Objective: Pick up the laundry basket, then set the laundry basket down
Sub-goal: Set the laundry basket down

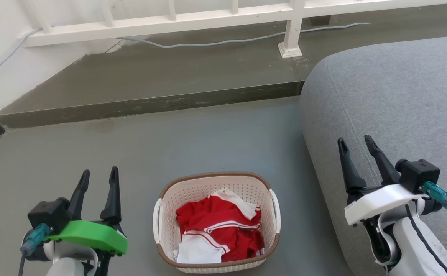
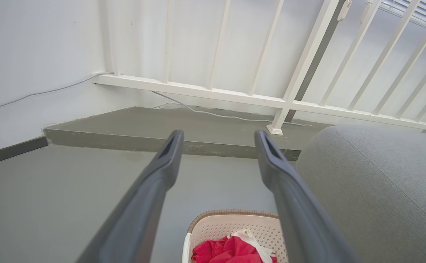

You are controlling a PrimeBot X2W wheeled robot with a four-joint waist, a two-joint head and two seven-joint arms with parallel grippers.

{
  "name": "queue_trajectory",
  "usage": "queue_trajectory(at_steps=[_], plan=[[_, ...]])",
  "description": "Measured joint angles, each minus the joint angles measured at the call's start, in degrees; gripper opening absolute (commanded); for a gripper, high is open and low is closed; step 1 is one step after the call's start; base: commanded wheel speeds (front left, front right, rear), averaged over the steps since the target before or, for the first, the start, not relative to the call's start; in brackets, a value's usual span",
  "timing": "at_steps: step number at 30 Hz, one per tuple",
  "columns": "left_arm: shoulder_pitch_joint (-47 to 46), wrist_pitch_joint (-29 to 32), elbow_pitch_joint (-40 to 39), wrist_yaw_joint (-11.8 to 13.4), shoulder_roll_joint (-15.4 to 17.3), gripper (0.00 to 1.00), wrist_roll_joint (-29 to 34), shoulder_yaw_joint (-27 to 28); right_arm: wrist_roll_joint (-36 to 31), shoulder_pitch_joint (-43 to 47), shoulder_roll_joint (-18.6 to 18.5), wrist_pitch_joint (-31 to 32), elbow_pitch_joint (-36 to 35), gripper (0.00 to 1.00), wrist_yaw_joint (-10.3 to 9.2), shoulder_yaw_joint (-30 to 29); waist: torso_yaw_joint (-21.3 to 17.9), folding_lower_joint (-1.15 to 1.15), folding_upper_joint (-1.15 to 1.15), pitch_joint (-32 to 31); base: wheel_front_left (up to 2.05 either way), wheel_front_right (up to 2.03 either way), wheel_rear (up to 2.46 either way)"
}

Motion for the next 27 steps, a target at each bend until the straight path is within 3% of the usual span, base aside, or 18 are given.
queue_trajectory(at_steps=[1, 12, 27], plan=[[0.1, 0.0, 0.0, -0.1, 0.0, 0.0, 0.0, 0.0, 0.0, 0.0, 0.1, 0.0, 0.0, 0.0, 0.01, -0.1, 0.0, 0.0, 0.0, 0.0, 0.0, 0.0, 0.0], [2.2, 1.4, 3.1, -0.3, -1.0, 0.0, -2.3, 0.3, 2.3, 2.7, 1.4, 0.5, 2.7, 0.0, 0.0, -0.6, 0.2, 0.0, 0.0, -0.1, 0.0, 0.0, 0.0], [2.2, 4.9, 3.4, -0.3, -1.6, 0.0, -12.9, 2.4, 14.6, 2.6, 2.3, 3.9, 2.7, 0.0, 0.96, -3.7, 1.4, 0.0, 0.0, -0.3, 0.0, 0.0, 0.0]])
